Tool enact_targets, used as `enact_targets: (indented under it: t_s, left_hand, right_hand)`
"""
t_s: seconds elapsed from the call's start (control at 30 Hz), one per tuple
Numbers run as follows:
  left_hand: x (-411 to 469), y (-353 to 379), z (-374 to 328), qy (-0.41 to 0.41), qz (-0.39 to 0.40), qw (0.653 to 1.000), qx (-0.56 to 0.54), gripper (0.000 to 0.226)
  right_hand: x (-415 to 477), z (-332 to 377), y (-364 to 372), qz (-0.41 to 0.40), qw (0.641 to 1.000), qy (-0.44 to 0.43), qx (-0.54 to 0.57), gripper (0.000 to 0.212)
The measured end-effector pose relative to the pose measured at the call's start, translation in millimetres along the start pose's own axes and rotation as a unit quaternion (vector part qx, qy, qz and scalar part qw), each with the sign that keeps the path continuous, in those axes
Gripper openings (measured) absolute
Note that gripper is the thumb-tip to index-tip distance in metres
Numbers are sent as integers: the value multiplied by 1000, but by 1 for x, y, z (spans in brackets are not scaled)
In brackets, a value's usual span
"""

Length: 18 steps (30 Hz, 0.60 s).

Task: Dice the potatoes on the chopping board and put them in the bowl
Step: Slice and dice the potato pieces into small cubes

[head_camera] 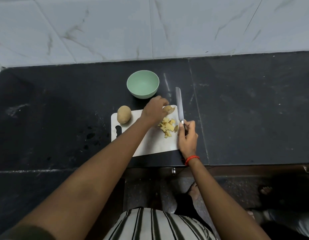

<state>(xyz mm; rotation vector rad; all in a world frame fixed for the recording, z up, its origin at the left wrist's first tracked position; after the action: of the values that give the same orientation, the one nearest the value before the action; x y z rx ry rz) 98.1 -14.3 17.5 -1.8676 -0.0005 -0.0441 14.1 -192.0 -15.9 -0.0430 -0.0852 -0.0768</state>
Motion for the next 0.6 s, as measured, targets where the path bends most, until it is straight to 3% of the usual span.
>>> enact_targets:
  t_s: [0.1, 0.2, 0.6]
  left_hand:
    - [16, 11, -22, 79, 36, 990, 112, 27]
    - [19, 11, -35, 93, 41, 980, 173, 25]
    - [11, 17, -43, 122, 0, 968, 220, 25]
  right_hand:
    - [0, 1, -1, 0, 1000, -1, 1, 15]
    - [-1, 2, -1, 2, 1000, 3, 3, 14]
    - [0, 2, 0, -2, 1000, -2, 0, 14]
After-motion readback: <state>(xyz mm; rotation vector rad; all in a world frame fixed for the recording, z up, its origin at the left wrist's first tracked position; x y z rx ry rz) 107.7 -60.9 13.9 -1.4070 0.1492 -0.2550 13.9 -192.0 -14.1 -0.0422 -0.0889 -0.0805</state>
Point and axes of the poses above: each hand's wrist, its own x-axis towards the middle knuckle, its own y-axis out of the palm, z = x × y, the point moved 5 cm from there along x, towards the middle knuckle, and after that the axes turned 13 degrees about x, right-handed, at the moved point
